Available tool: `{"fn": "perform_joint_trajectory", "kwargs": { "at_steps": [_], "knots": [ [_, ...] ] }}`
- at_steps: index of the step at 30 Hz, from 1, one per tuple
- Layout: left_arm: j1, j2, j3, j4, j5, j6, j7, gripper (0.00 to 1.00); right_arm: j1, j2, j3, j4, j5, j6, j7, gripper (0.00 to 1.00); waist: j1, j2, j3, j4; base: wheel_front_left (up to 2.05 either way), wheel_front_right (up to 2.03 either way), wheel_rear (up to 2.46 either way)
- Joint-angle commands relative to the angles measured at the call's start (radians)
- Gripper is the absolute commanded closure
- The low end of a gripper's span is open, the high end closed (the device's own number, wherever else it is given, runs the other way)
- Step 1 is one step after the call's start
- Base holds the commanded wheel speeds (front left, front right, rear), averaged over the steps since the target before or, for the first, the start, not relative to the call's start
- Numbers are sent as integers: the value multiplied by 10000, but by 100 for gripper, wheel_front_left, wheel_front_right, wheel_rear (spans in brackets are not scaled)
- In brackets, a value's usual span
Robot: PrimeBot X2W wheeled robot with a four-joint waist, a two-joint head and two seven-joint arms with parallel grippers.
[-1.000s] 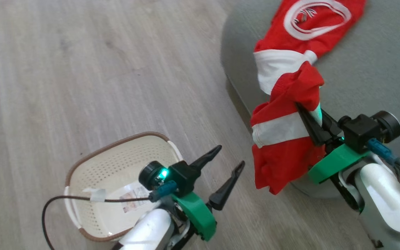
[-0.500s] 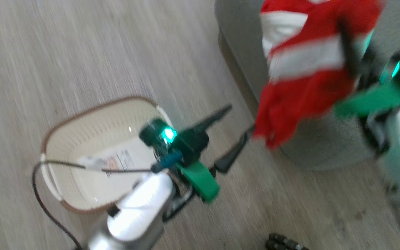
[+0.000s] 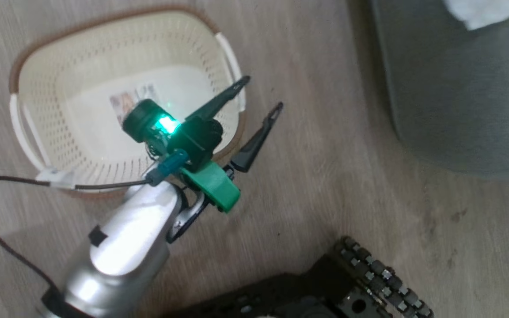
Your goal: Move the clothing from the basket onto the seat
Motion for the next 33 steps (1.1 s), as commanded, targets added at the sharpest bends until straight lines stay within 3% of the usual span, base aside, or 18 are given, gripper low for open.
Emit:
{"fn": "perform_joint_trajectory", "kwargs": {
  "at_steps": [1, 5, 9, 10, 12, 13, 14, 19, 24, 33],
  "knots": [
    [-101, 212, 318, -530, 50, 112, 25, 0, -143, -526, -467, 452, -346, -4, 73, 100, -4, 1, 1260, 669, 0, 0, 0],
    [-80, 409, 461, -808, 52, 269, 150, 0, -122, -363, -1076, 1617, -530, -4, 91, 100, -4, 1, 1778, 569, 0, 0, 0],
    [11, 667, 473, -1073, 118, 372, 373, 0, 163, 552, -1578, 3014, -697, -4, 1, 100, -4, 1, 2207, 410, 0, 0, 0],
    [50, 717, 470, -1121, 132, 401, 409, 0, 206, 841, -1506, 3272, -690, -4, -18, 90, -4, 1, 2239, 371, 0, 0, 0],
    [166, 817, 486, -1183, 136, 478, 456, 0, 264, 1294, -1308, 3628, -502, -4, -45, 51, -4, 1, 2197, 294, 0, 0, 0],
    [238, 866, 499, -1209, 129, 517, 472, 0, 290, 1412, -1236, 3645, -401, -4, -54, 8, -4, 1, 2137, 256, 0, 0, 0],
    [314, 900, 517, -1228, 99, 555, 491, 0, 349, 1482, -1149, 3551, -325, -4, -58, 0, -4, 1, 2060, 230, 0, 0, 0],
    [698, 950, 585, -1058, -133, 663, 420, 0, 1235, 1672, -539, 2902, -45, -4, -63, 0, -4, 1, 1273, 104, 0, 0, 0],
    [977, 663, 653, -599, -512, 662, 86, 0, 2637, 1403, 551, 2295, 100, -4, -64, 0, -4, 1, -22, 102, 0, 0, 0],
    [1958, -52, 1468, 653, -1451, 749, -386, 0, 6260, 1048, 2214, 185, 580, -4, -60, 0, -4, 1, -2928, 704, 0, 0, 0]
  ]
}}
